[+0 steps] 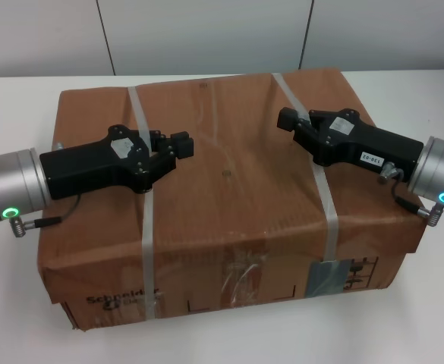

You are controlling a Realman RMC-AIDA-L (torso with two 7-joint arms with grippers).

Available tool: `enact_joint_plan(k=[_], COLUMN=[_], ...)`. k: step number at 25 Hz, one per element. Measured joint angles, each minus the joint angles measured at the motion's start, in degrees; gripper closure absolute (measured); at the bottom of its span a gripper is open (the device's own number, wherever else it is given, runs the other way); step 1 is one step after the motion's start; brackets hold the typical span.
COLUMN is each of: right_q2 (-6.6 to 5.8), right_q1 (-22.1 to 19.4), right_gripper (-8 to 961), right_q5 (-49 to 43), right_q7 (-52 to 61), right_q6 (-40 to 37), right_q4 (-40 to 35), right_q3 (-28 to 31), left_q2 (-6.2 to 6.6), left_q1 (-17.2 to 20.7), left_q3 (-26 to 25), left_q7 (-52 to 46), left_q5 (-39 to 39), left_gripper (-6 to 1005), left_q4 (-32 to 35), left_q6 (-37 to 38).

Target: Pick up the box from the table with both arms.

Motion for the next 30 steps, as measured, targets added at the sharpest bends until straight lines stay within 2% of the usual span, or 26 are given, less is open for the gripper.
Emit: enact_joint_plan(k=[23,30], right_q2=[0.18,0.17], right_q1=[0.3,0.5], right_gripper=[932,932], right_q5=[0.0,0.0], right_q7=[-0.1,0.1], right_q6=[1.3,3.0], right_q4=[0.5,0.6], right_q3=[-1.6,-3.6], left_q2=[-0.17,-0.21], left_q1=[0.8,1.1], left_q3=[0.0,0.0], left_q7=[1.7,2.2], left_q5=[0.5,0.7], left_gripper=[906,906], left_q4=[0.0,0.3], left_q6=[-1.5,-4.5])
